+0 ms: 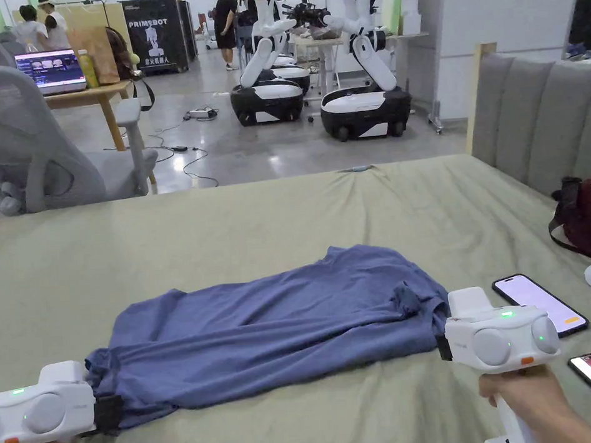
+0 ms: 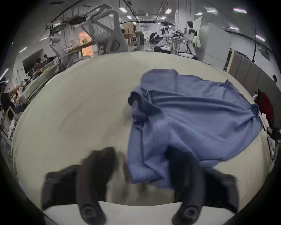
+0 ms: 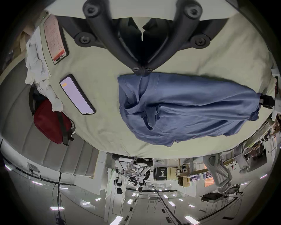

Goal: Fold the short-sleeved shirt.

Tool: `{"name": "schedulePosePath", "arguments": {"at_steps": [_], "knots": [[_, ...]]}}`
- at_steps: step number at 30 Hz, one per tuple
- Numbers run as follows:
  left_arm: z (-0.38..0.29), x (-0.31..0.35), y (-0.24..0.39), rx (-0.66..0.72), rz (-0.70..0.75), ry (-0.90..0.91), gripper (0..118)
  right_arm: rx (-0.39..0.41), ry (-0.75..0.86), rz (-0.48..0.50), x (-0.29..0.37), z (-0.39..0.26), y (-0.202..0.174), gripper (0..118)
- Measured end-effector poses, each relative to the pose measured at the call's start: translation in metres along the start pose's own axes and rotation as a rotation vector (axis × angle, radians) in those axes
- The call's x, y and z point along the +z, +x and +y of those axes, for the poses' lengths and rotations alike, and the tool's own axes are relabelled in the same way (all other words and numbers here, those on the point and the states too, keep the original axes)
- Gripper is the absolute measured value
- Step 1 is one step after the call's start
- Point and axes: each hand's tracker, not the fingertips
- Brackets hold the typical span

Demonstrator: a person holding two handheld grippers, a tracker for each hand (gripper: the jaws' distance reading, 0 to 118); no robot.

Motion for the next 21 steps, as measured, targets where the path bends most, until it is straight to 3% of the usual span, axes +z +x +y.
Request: {"name": "schedulePosePath", "arguments": {"at_steps": [1, 2, 3, 4, 5, 6, 8, 11, 14, 17, 18, 20, 21], "knots": [[0.001, 0.01, 0.003, -0.019, 0.001, 0.011, 4, -0.006, 0.001, 0.007, -0.004, 0.004, 0.001, 4], [0.002, 0.012, 0.004, -0.038, 0.005, 0.03, 4, -0.012, 0.003, 0.016, -0.008, 0.007, 0.002, 20], [0.004, 0.014, 0.004, -0.037, -0.01, 0.037, 4, -0.019, 0.009, 0.024, -0.012, 0.011, 0.003, 53], [0.006, 0.014, 0.005, -0.029, -0.006, 0.023, 4, -0.031, 0.015, 0.032, -0.018, 0.016, 0.004, 99], [0.005, 0.016, 0.006, -0.027, -0.007, 0.02, 4, -0.031, 0.011, 0.034, -0.024, 0.022, 0.005, 117], [0.005, 0.015, 0.006, -0.026, -0.007, 0.018, 4, -0.035, 0.002, 0.04, -0.031, 0.026, 0.006, 118], [0.004, 0.015, 0.006, -0.021, -0.006, 0.017, 4, -0.049, -0.026, 0.059, -0.045, 0.034, 0.008, 114], [0.003, 0.012, 0.005, -0.012, -0.004, 0.019, 4, -0.012, -0.065, 0.035, -0.07, 0.037, 0.008, 85], [0.004, 0.011, 0.006, -0.011, 0.0, 0.016, 4, -0.021, -0.193, 0.066, -0.091, 0.031, 0.006, 81], [0.004, 0.011, 0.008, -0.009, 0.003, 0.012, 4, -0.019, -0.175, 0.029, -0.087, 0.034, 0.0, 76], [0.004, 0.011, 0.008, -0.008, 0.005, 0.013, 4, -0.014, -0.18, 0.043, -0.085, 0.036, -0.002, 64], [0.003, 0.01, 0.009, -0.01, 0.008, 0.014, 4, 0.017, -0.174, 0.125, -0.081, 0.039, -0.008, 15], [0.003, 0.009, 0.009, -0.011, 0.009, 0.014, 4, 0.019, -0.176, 0.153, -0.081, 0.039, -0.011, 11]]}}
